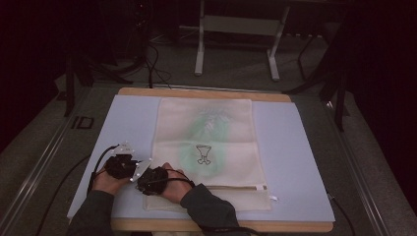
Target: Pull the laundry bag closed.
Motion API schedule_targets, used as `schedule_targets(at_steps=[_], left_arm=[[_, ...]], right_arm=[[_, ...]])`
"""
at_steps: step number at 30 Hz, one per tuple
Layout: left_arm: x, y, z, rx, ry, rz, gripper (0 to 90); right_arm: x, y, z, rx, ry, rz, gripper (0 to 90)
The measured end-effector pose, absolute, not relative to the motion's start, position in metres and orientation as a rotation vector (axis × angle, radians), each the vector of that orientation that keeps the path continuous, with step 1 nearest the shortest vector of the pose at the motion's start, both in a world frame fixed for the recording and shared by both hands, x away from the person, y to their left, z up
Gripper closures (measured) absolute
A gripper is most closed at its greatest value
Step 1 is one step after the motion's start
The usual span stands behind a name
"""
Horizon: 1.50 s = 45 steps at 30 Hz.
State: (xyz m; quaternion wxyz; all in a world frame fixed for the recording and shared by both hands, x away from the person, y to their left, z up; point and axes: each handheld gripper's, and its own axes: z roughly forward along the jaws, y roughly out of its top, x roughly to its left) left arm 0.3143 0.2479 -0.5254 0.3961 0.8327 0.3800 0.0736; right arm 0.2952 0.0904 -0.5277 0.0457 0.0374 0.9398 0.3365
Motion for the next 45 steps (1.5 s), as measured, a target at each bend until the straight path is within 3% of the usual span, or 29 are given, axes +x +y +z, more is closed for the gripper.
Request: schedule_targets(at_steps=[16,28,33,45], left_arm=[[0.314,0.247,-0.526,2.112,0.964,0.19,87.4],[0.314,0.247,-0.525,2.111,0.963,0.19,87.1],[0.314,0.247,-0.526,2.11,0.963,0.188,87.0],[0.314,0.247,-0.526,2.109,0.964,0.187,86.5]], right_arm=[[0.297,0.069,-0.517,0.147,2.839,1.111,84.0],[0.297,0.084,-0.524,0.149,2.868,1.048,74.3],[0.299,0.095,-0.526,0.145,2.9,0.998,80.9],[0.296,0.076,-0.509,0.148,2.834,1.127,80.9]])
